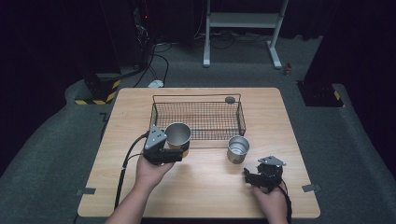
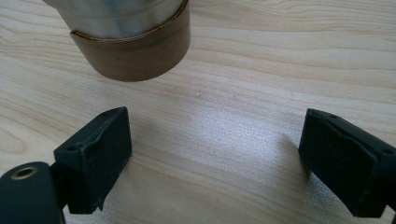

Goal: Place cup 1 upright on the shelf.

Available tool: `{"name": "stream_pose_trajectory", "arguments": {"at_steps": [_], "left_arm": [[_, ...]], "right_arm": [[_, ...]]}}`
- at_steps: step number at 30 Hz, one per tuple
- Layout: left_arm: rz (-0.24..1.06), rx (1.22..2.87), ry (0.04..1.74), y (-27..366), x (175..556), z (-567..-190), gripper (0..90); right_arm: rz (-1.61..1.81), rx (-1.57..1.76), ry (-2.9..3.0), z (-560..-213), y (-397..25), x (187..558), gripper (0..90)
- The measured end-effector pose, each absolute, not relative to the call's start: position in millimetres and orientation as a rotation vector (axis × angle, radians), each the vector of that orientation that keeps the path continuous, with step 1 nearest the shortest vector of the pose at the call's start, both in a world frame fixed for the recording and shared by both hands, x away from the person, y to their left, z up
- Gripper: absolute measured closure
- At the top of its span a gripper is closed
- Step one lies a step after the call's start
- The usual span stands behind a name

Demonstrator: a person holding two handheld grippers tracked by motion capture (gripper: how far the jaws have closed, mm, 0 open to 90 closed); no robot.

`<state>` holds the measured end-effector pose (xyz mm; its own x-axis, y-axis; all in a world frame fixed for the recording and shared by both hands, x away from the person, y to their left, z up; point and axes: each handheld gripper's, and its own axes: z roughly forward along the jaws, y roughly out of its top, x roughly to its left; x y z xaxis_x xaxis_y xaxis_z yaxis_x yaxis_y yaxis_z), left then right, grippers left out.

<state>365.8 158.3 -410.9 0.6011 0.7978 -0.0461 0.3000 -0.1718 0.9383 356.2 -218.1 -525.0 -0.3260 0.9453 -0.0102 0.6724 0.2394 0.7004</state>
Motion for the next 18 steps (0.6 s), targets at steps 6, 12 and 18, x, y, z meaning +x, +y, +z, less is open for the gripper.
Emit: {"name": "stream_pose_trajectory", "arguments": {"at_steps": [6, 12, 18], "left_arm": [[0.568, 1.72, 0.901, 154.5, 372.8, -405.2, 14.1], [0.585, 1.702, 0.918, 157.4, 383.2, -399.1, 14.2], [0.583, 1.696, 0.918, 160.6, 390.7, -394.4, 14.2]], "right_arm": [[0.843, 1.479, 2.083, -525.1, -218.0, 356.5, 9.5], [0.843, 1.479, 2.084, -525.1, -218.1, 356.5, 9.5], [0.843, 1.479, 2.083, -525.1, -218.0, 356.5, 9.4]]}}
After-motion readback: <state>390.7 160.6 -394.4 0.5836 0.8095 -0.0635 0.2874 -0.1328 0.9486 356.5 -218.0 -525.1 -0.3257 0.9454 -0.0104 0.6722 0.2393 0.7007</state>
